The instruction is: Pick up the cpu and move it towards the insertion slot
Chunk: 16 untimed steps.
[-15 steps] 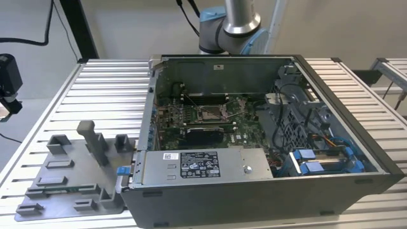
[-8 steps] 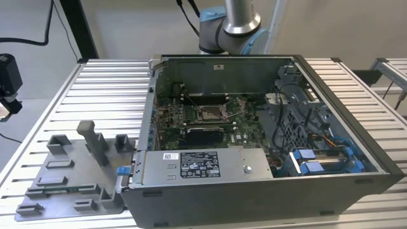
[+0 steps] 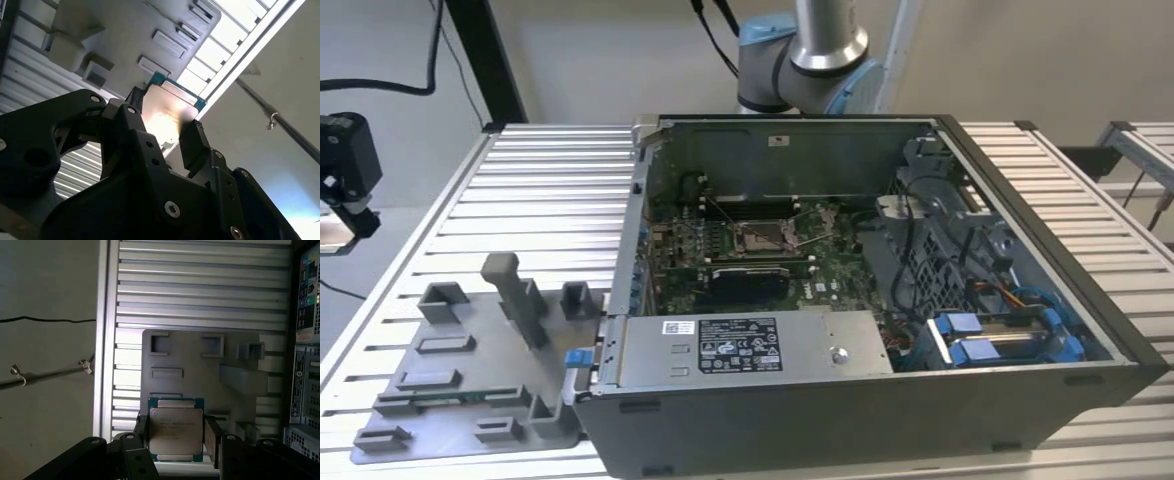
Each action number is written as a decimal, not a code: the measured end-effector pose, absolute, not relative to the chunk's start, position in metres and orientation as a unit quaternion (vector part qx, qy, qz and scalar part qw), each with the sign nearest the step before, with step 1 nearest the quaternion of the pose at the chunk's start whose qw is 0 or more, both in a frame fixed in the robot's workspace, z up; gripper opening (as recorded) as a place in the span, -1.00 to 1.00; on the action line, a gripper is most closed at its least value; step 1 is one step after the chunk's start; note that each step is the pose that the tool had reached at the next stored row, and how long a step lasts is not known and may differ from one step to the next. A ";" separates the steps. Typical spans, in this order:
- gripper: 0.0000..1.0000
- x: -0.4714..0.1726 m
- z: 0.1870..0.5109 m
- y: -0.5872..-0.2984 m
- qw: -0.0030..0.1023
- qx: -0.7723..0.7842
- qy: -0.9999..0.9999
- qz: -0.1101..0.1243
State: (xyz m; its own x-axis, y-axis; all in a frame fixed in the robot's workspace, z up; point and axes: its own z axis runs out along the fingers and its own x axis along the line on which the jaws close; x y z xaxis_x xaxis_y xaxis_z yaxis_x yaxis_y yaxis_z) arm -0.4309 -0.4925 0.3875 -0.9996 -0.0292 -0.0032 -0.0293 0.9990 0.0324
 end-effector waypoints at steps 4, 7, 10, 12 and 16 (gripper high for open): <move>-1.00 -0.420 0.387 -0.493 0.001 -0.015 1.000 0.016; -1.00 -0.411 0.387 -0.493 0.001 -0.015 1.000 0.016; -1.00 -0.401 0.387 -0.492 0.001 -0.015 1.000 0.016; -1.00 -0.394 0.387 -0.492 0.001 -0.015 1.000 0.016; -1.00 -0.381 0.387 -0.493 0.001 -0.015 1.000 0.016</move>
State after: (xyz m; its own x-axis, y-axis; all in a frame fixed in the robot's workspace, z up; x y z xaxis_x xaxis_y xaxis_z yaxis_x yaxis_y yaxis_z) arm -0.3814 -0.4925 0.3874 -0.9996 -0.0292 -0.0032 -0.0293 0.9990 0.0324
